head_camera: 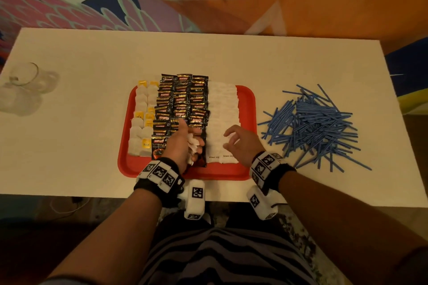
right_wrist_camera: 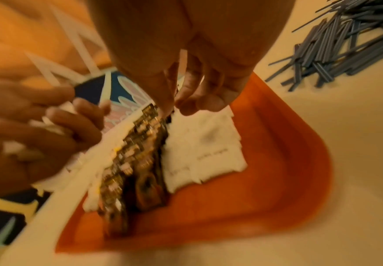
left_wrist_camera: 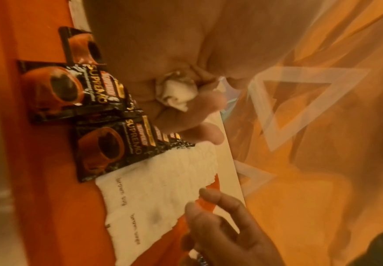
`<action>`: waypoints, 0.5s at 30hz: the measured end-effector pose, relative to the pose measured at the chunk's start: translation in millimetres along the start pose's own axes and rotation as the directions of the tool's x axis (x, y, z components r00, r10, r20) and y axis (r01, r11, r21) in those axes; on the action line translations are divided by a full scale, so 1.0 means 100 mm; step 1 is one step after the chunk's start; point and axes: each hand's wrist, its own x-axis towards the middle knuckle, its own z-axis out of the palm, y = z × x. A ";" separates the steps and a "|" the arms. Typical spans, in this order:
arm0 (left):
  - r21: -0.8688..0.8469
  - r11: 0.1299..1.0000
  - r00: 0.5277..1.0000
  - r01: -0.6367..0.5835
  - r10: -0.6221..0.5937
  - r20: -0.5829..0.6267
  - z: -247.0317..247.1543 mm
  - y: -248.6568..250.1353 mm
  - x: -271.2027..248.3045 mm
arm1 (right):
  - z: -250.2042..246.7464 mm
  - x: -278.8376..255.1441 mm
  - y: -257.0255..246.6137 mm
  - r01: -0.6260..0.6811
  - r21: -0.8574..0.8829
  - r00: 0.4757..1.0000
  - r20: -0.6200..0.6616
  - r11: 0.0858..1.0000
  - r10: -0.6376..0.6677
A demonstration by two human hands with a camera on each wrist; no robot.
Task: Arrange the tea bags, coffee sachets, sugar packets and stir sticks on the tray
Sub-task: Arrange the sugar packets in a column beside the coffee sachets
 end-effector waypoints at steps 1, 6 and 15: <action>-0.011 1.000 1.000 -0.008 0.008 0.018 0.05 0.05 -0.01 | -0.04 0.01 -0.09 0.013 0.037 1.000 -0.015 0.999 -0.013; 0.015 0.997 0.990 -0.072 0.069 0.125 0.25 0.27 -0.04 | -0.20 0.08 -0.54 0.104 0.052 0.995 -0.018 0.993 -0.103; 0.094 0.991 0.962 -0.096 0.069 0.265 0.39 0.53 -0.12 | -0.38 0.15 -0.82 0.093 -0.014 0.996 -0.001 0.996 -0.093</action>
